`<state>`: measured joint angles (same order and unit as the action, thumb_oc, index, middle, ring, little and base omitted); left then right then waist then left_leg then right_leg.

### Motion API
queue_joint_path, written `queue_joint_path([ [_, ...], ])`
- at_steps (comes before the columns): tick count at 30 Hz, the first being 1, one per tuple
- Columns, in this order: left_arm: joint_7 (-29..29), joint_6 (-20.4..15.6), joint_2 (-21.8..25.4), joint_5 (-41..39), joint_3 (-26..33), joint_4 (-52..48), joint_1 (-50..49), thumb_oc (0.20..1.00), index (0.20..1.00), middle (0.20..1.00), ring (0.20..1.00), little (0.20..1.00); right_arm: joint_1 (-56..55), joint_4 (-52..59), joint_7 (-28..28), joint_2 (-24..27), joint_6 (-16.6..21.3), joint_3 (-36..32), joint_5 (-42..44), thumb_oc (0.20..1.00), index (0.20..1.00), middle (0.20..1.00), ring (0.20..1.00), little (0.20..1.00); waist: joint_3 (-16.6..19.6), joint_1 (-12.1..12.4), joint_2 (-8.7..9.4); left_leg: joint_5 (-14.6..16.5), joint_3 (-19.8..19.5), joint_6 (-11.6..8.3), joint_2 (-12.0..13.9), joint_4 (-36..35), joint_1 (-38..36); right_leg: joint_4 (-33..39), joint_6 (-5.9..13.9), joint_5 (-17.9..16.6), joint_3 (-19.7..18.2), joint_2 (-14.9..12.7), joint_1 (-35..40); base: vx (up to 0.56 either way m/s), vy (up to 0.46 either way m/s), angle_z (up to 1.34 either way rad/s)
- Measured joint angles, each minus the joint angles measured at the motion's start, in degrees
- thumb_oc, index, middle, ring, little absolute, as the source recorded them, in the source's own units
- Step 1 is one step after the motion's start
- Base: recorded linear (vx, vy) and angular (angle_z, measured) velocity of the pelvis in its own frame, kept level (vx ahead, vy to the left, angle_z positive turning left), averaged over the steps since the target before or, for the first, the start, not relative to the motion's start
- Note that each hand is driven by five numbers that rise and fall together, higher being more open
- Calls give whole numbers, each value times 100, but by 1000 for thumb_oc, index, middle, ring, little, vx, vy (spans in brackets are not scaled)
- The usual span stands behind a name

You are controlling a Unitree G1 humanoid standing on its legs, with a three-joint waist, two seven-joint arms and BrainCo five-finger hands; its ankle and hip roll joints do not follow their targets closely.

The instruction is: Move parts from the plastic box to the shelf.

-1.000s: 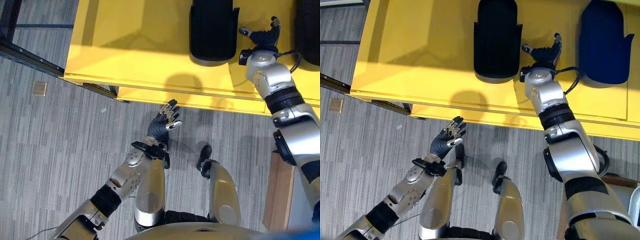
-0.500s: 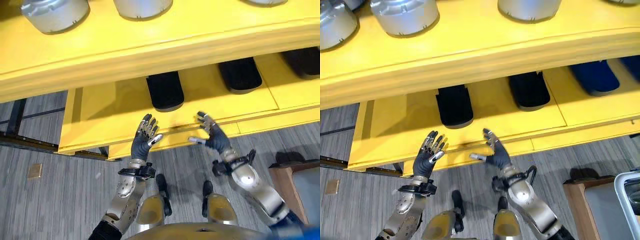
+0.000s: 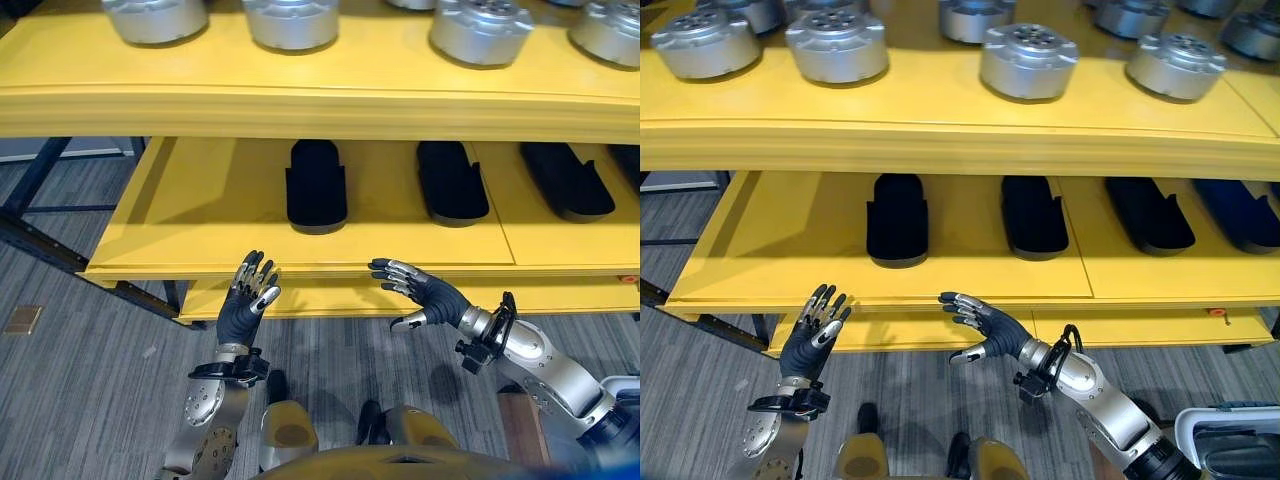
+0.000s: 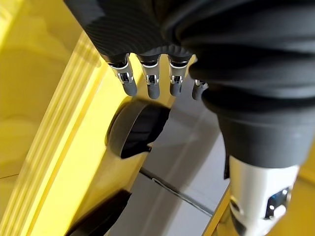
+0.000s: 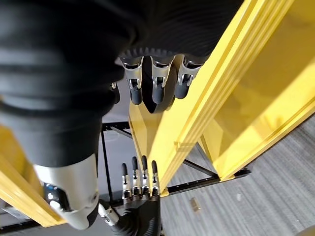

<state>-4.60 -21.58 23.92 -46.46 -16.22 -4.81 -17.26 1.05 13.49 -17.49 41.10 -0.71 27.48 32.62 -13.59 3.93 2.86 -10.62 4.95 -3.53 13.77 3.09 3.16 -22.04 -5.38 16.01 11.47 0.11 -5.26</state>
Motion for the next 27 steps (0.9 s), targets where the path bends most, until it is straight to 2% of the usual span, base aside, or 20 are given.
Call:
queue_joint_path([
  [1, 2, -1, -8, -3, 32, 8, -8, 1000, 1000, 1000, 1000, 1000, -4, -23, -41, -5, 0, 7, 6, 1000, 1000, 1000, 1000, 1000, -27, 28, 23, 36, -221, -14, -14, 191, 30, 13, -80, -78, -100, -5, 100, 59, 36, -43],
  [3, 18, -1, -18, -6, 47, 51, -9, 1000, 1000, 1000, 1000, 1000, -75, -76, -91, -20, 19, 4, 50, 1000, 1000, 1000, 1000, 1000, -14, -4, -4, 287, -508, -80, -140, 441, 65, 173, -72, -120, -150, -31, 262, 79, 68, -29],
  [4, 53, 1, -19, -4, 46, 60, 12, 1000, 1000, 1000, 1000, 1000, -179, -99, -112, -24, 37, -27, 83, 1000, 1000, 1000, 1000, 1000, 1, -46, -12, 443, -567, -68, -366, 537, 34, 302, -43, -170, -180, -53, 317, 100, 109, -12],
  [5, 63, 6, -18, -2, 48, 59, 28, 1000, 1000, 1000, 1000, 1000, -361, -97, -136, -66, 58, -94, 102, 1000, 1000, 1000, 1000, 1000, 10, -74, -22, 681, -524, 33, -690, 562, -11, 458, -7, -253, -212, -104, 412, 111, 141, -3],
  [7, 153, 23, -77, 13, 51, 59, 39, 1000, 1000, 1000, 1000, 1000, -857, -95, -156, -245, 110, -368, 104, 1000, 1000, 1000, 1000, 1000, 59, -181, -74, 1001, -411, 351, -1369, 556, -65, 747, 135, -376, -188, -238, 569, 94, 135, 12],
  [8, 228, 88, -110, 107, 43, 54, 30, 1000, 1000, 1000, 1000, 1000, -1074, -94, -184, -317, 129, -477, 107, 1000, 1000, 1000, 1000, 1000, 116, -240, -161, 1089, -284, 478, -1566, 418, -165, 841, 193, -413, -185, -247, 646, 52, 108, 26],
  [9, 292, 129, -100, 165, 43, 55, 16, 1000, 1000, 1000, 1000, 1000, -1205, -95, -193, -398, 149, -516, 107, 1000, 1000, 1000, 1000, 1000, 169, -326, -240, 1114, -248, 511, -1593, 215, -285, 846, 239, -392, -191, -220, 692, 31, 124, 23],
  [10, 342, 145, -103, 243, 42, 54, 14, 1000, 1000, 1000, 1000, 1000, -1275, -94, -204, -481, 181, -517, 107, 1000, 1000, 1000, 1000, 1000, 224, -352, -292, 1131, -405, 484, -1601, -30, -446, 819, 295, -372, -235, -208, 680, 25, 142, 13],
  [12, 479, 208, -89, 361, 11, 52, 50, 1000, 1000, 1000, 1000, 1000, -1258, -102, -209, -639, 300, -513, 106, 1000, 1000, 1000, 1000, 1000, 270, -363, -283, 1048, -414, 585, -1670, -287, -545, 916, 442, -421, -408, -236, 633, -2, 220, -9],
  [13, 555, 226, -47, 532, -60, 54, 94, 1000, 1000, 1000, 1000, 1000, -1231, -105, -199, -666, 387, -518, 107, 1000, 1000, 1000, 1000, 1000, 367, -380, -248, 1010, -391, 633, -1726, -385, -571, 1075, 550, -489, -641, -262, 633, -27, 271, -15],
  [16, 710, 205, 215, 903, -258, 53, 82, 1000, 1000, 1000, 1000, 1000, -1338, -125, -120, -642, 505, -691, 258, 1000, 1000, 1000, 1000, 1000, 602, -405, -124, 971, -251, 693, -1811, -509, -616, 1368, 711, -663, -877, -327, 694, -29, 237, -27],
  [20, 402, -226, 436, 1679, -405, 62, 62, 1000, 1000, 1000, 1000, 1000, -1438, -187, 41, -624, 654, -843, 350, 1000, 1000, 1000, 1000, 1000, 692, -469, -33, 973, -98, 690, -1819, -522, -614, 1700, 784, -916, -1050, -330, 781, -49, 133, -28],
  [22, -47, -543, 374, 1973, -458, 62, -11, 1000, 1000, 1000, 1000, 1000, -1540, -226, 47, -627, 740, -844, 413, 1000, 1000, 1000, 1000, 1000, 722, -453, -12, 991, 141, 645, -1775, -607, -624, 1810, 825, -1024, -1092, -320, 712, -94, 25, -76],
  [23, -509, -828, 257, 2265, -356, 60, -173, 1000, 1000, 1000, 1000, 1000, -1484, -221, 44, -631, 740, -790, 415, 1000, 1000, 1000, 1000, 1000, 736, -335, 21, 865, 671, 667, -1668, -741, -630, 1888, 805, -1183, -697, -440, 489, -140, -34, -145],
  [24, -654, -892, 175, 2338, -287, 68, -255, 1000, 1000, 1000, 1000, 1000, -1396, -225, 49, -634, 745, -713, 416, 1000, 1000, 1000, 1000, 1000, 737, -220, 11, 850, 966, 695, -1548, -785, -618, 1904, 782, -1202, -279, -567, 462, -170, -73, -165],
  [25, -691, -884, 210, 2362, -302, 68, -206, 1000, 1000, 1000, 1000, 1000, -1353, -222, 55, -633, 769, -643, 415, 1000, 1000, 1000, 1000, 1000, 712, -130, 17, 869, 1047, 709, -1482, -765, -610, 1870, 838, -1238, 13, -666, 463, -102, -52, -103],
  [27, -713, -904, 439, 2611, -456, 69, 35, 1000, 1000, 1000, 1000, 1000, -1355, -226, 84, -628, 830, -520, 400, 1000, 1000, 1000, 1000, 1000, 675, -213, 156, 888, 1086, 664, -1489, -781, -607, 1844, 1039, -1380, 63, -873, 557, -67, -50, -30],
])
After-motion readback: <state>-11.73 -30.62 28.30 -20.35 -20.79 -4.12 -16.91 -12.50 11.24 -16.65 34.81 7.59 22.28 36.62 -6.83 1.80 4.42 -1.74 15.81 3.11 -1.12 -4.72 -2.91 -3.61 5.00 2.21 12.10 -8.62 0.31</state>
